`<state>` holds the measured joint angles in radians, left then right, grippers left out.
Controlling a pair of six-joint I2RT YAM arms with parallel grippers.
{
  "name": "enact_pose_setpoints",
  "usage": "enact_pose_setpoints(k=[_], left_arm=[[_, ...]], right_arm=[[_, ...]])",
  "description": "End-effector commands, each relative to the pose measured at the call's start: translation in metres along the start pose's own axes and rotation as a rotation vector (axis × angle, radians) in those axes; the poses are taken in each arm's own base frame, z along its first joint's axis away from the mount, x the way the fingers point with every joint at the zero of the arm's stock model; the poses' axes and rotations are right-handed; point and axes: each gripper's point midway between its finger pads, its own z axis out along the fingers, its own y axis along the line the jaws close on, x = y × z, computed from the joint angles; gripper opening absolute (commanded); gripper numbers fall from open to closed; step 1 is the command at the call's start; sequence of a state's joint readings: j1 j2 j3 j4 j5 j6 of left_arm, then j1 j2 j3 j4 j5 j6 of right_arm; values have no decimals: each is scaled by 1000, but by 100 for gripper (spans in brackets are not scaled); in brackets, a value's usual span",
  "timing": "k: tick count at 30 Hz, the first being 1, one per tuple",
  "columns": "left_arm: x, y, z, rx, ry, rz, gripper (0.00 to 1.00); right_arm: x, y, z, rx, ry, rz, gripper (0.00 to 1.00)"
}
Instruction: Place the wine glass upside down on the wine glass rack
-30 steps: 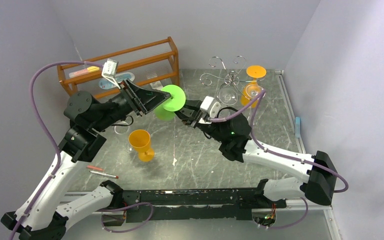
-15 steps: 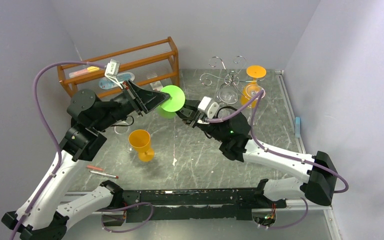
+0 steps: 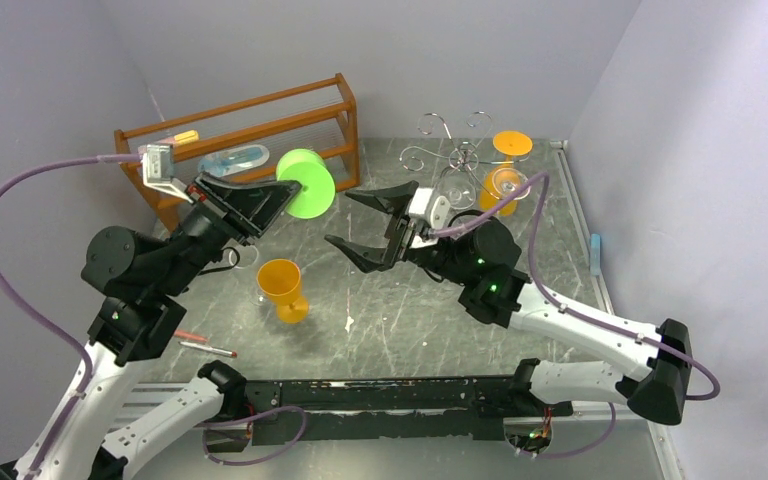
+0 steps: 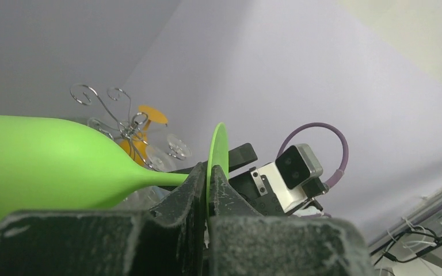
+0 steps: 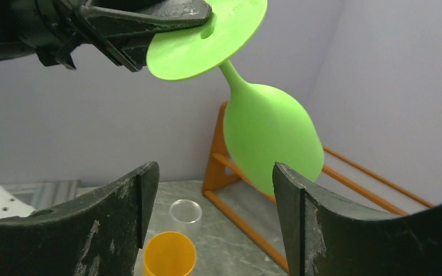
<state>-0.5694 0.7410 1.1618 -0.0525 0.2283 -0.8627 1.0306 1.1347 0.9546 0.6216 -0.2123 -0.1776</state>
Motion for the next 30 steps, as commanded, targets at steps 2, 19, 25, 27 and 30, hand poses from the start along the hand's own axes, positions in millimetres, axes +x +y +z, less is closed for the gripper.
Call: enact_pose_setpoints(k=[2, 19, 25, 27, 30], left_arm=[[-16, 5, -3, -11, -108, 56, 5], [-3, 9, -8, 28, -94, 75, 5], [-1, 10, -8, 27, -87, 74, 5], [-2, 10, -8, 26, -87, 75, 5], [-2, 11, -8, 19, -86, 73, 5]], right_arm=[[-21, 12, 1, -49, 23, 190, 76], [-24, -14, 25, 251, 111, 884, 63], [-30, -9, 37, 196, 121, 923, 43], [-34, -7, 39, 174, 122, 928, 37], [-39, -5, 42, 137, 126, 931, 22]])
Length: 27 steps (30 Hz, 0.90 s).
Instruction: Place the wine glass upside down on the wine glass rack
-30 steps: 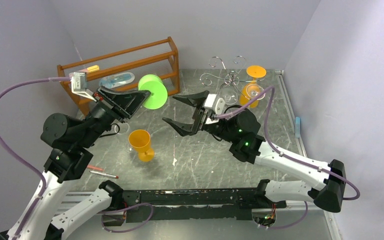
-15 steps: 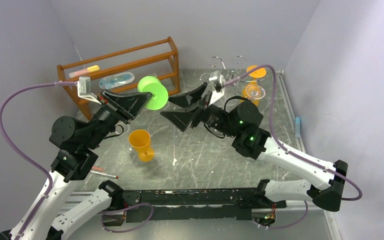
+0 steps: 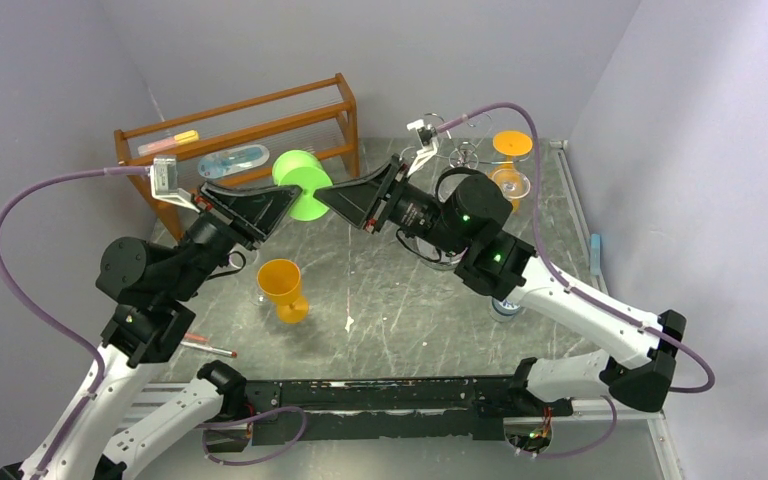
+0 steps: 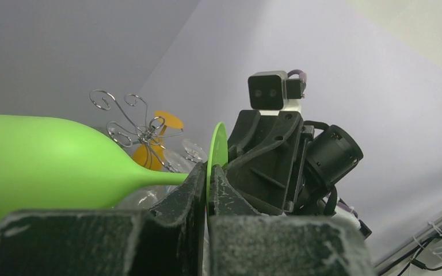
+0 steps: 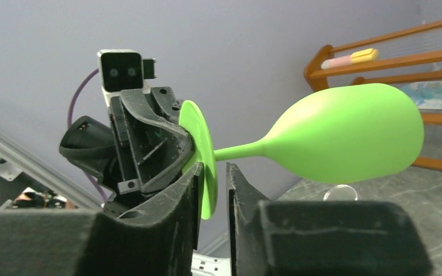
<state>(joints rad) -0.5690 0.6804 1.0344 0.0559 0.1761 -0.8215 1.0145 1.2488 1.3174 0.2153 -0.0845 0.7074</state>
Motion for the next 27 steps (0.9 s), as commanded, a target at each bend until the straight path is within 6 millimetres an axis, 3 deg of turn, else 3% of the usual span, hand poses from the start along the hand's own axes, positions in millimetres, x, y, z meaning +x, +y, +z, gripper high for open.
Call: enact_pose_setpoints(k=[1, 2, 5, 7, 11, 14, 19, 27], left_arm=[[-6, -5, -1, 21, -20, 22, 5], [-6, -5, -1, 21, -23, 24, 5], [-8, -4, -5, 13, -40, 28, 18], [-12, -1, -8, -2, -61, 38, 33], [-17, 6, -14, -51, -87, 54, 79], [-20, 13, -17, -100, -98, 77, 96], [-19, 21, -20, -141, -87, 102, 97], [-8, 30, -18, -159, -39, 127, 97]], right_arm=[[-5, 12, 2, -49, 35, 24, 8], [-7, 13, 2, -59, 41, 23, 0], [-18, 10, 2, -63, 33, 23, 0], [-24, 5, 1, -54, 13, 26, 0], [-40, -7, -1, -43, -34, 17, 0], [-56, -20, 0, -24, -79, -1, 0], [-90, -41, 4, 8, -163, -55, 0], [-153, -96, 2, 142, -341, -186, 0]])
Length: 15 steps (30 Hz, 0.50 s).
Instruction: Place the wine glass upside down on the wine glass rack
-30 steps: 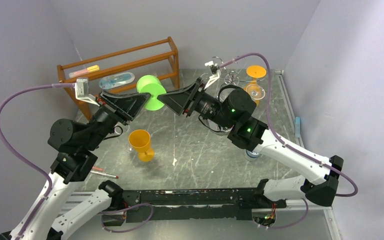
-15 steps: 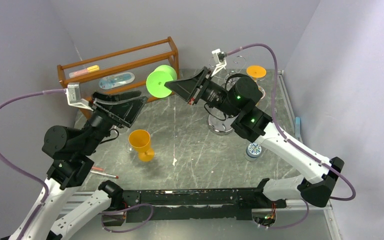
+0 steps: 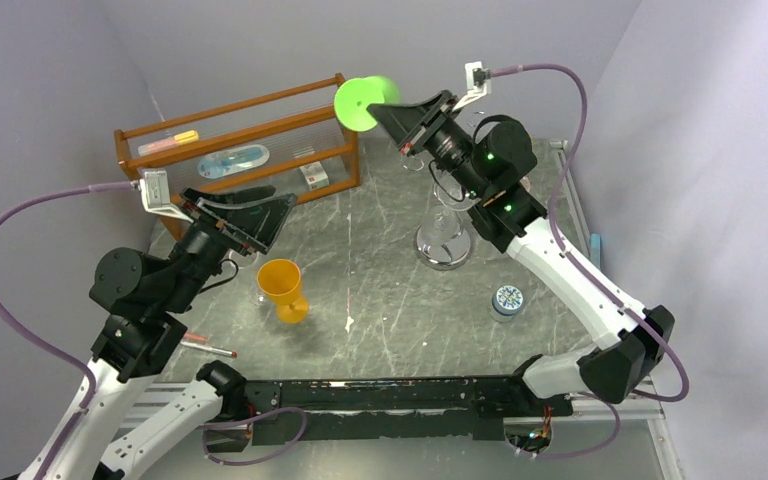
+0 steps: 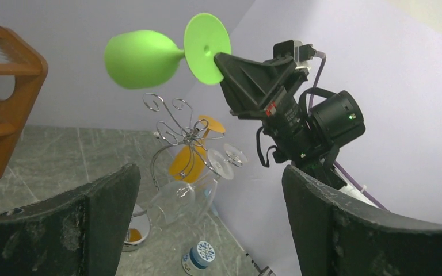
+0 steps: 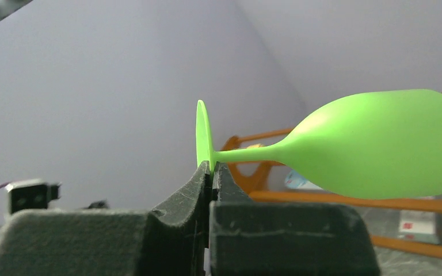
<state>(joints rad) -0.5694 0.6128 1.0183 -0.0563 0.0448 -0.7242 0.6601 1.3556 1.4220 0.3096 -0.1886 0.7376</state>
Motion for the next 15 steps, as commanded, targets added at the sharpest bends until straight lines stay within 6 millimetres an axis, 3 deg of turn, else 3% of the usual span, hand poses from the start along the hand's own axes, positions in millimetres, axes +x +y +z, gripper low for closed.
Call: enact_pose_setpoints(k=[1, 8, 15], left_arm=[[2, 5, 2, -24, 17, 42, 97], [17, 20, 3, -71, 77, 67, 97], [29, 30, 5, -101, 117, 66, 97]], right_arm=[[-51, -16, 7, 30, -157, -100, 0], [-86, -75, 4, 174, -228, -117, 0], [-86, -143, -12, 307, -203, 84, 0]])
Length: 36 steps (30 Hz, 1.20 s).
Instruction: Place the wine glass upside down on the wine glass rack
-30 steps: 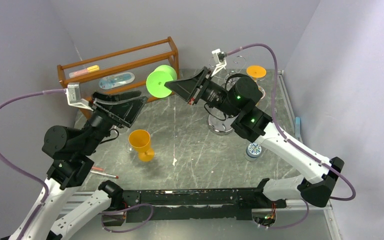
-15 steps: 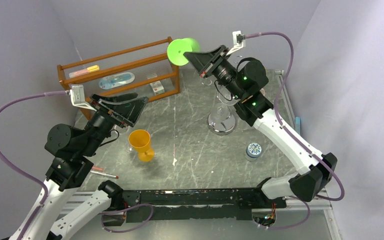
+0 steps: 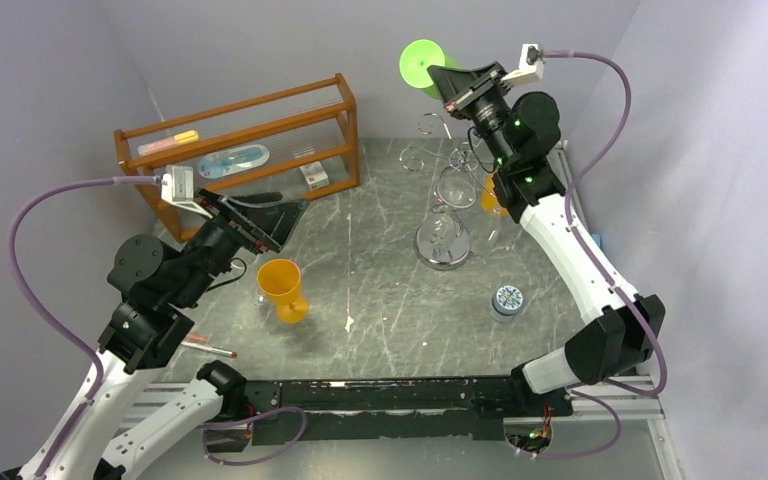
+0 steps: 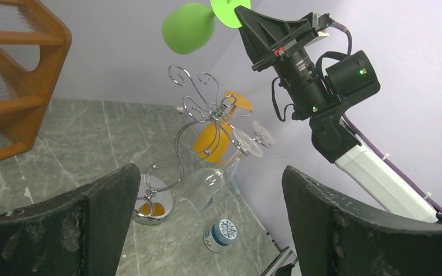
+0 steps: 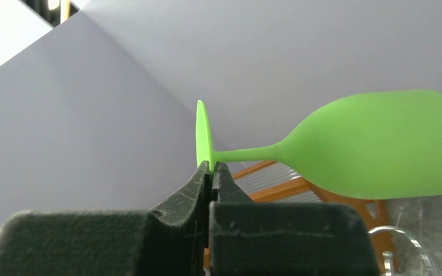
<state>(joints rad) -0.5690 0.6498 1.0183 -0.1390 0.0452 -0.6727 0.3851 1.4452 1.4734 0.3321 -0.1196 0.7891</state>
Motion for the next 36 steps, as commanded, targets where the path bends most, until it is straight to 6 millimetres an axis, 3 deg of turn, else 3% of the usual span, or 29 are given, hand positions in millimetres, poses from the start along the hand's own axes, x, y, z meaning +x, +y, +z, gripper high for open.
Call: enact_pose_setpoints(k=[1, 12, 23, 36], left_arm=[[6, 7, 1, -28, 29, 20, 97], [14, 15, 2, -59, 52, 12, 97], [18, 22, 5, -99, 74, -4, 92], [19, 25, 2, -122, 79, -13, 91]], right_arm=[[0, -39, 0, 80, 26, 150, 0], [13, -90, -11, 272, 86, 279, 0], [-1, -106, -34, 387, 55, 326, 0], [7, -118, -52, 455, 94, 386, 0]])
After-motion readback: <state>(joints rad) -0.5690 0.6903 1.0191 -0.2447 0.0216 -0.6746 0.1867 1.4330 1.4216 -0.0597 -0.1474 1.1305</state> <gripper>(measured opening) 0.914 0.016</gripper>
